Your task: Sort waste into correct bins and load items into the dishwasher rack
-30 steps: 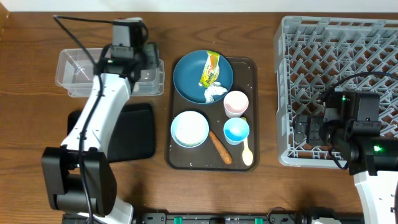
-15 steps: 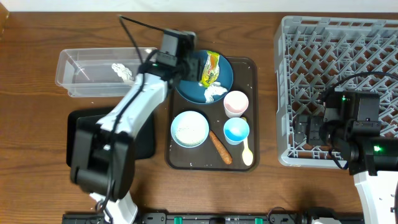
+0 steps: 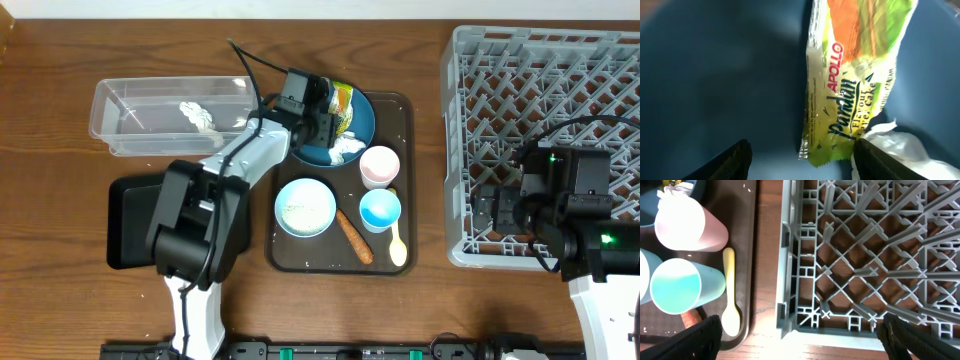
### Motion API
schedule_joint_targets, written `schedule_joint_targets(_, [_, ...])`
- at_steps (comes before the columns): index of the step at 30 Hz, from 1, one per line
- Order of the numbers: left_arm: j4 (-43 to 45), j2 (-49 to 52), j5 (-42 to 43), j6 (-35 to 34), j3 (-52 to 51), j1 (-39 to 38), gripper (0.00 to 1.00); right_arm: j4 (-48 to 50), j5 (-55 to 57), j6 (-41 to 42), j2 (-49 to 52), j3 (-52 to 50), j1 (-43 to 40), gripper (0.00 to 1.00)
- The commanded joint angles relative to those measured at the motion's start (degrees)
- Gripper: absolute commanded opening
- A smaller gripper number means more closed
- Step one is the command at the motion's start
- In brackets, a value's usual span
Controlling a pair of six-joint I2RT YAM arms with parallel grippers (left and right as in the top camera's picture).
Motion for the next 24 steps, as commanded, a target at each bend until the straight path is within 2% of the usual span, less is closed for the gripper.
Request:
schedule_joint_targets(1, [0.6,1.2,0.1,0.1,0.4,-0.9,0.68,-0.1,0.0,0.5,0.1,1.1,-0.3,0.99])
schedule_joint_targets(6, [1.6,2.1,0.0,0.2,0.4,-1.5,0.66,-0.1,0.0,0.5,0.1,1.1,-0.3,0.99])
schedule_joint_targets(8, [1.8,2.1,-0.1,0.1,0.4,-1.5,0.56,-0.1,0.0,0.5,0.1,1.1,-0.3,0.99])
schedule_joint_targets(11, [1.6,2.1,-0.1,0.1,0.4,-1.5,0.36,-0.1,0.0,0.5,0.1,1.1,-0.3,0.99])
schedule_joint_targets(17, [1.2,2.1,-0.1,0.1,-0.2,-1.5,0.19,-0.1,0.0,0.5,0.1,1.1,-0.3,0.99])
schedule_joint_targets(18, [1.2,2.1,-0.1,0.1,-0.5,-1.5,0.19,-0.2,0.0,0.5,0.1,1.1,-0.3,0.99])
schedule_joint_targets(21, [1.1,2.1,-0.1,0.1,-1.0,-1.5,0.08,-0.1,0.0,0.5,0.1,1.1,-0.3,0.99])
schedule_joint_targets(24, [1.3,2.0,-0.1,0.2,-1.0,-1.5,0.06,-0.2,0.0,0.5,0.1,1.1,-0.3,0.99])
